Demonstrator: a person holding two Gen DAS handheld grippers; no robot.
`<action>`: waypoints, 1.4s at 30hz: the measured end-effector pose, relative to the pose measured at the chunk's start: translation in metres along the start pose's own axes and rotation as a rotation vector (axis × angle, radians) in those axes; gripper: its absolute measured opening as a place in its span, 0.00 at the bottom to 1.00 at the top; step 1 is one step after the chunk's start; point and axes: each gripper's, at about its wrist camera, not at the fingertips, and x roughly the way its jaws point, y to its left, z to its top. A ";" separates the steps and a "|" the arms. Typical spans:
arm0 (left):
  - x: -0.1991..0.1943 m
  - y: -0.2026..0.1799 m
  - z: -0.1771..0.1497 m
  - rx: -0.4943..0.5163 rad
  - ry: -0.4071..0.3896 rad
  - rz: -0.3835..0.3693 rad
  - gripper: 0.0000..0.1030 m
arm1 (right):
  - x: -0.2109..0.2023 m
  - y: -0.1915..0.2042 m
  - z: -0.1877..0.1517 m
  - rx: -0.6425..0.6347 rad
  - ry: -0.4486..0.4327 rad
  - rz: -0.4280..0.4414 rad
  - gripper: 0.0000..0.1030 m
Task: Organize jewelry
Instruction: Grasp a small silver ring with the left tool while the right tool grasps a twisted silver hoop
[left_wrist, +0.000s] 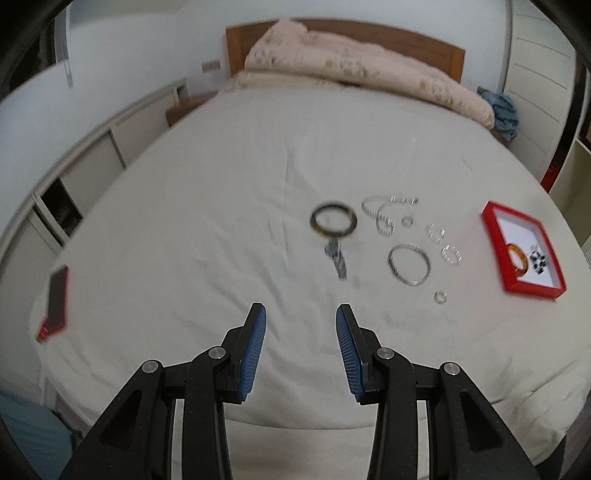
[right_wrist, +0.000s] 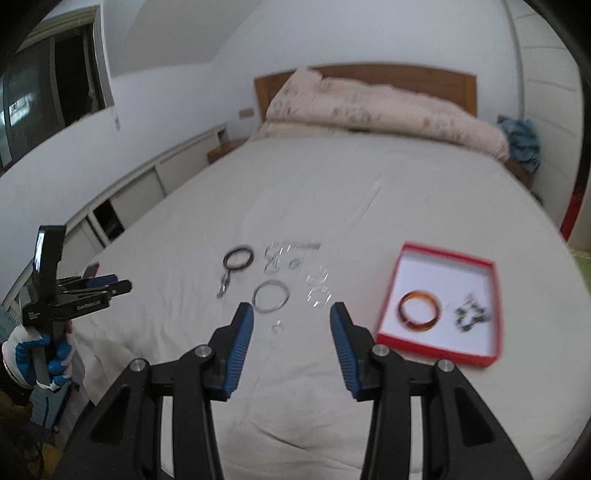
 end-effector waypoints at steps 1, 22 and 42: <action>0.012 -0.001 -0.002 -0.009 0.019 -0.004 0.38 | 0.013 0.000 -0.004 0.001 0.020 0.008 0.40; 0.120 -0.056 0.005 0.032 0.153 -0.119 0.38 | 0.173 -0.027 -0.041 0.018 0.223 0.121 0.35; 0.132 -0.127 0.008 0.125 0.197 -0.315 0.38 | 0.204 -0.063 -0.022 0.036 0.212 0.102 0.35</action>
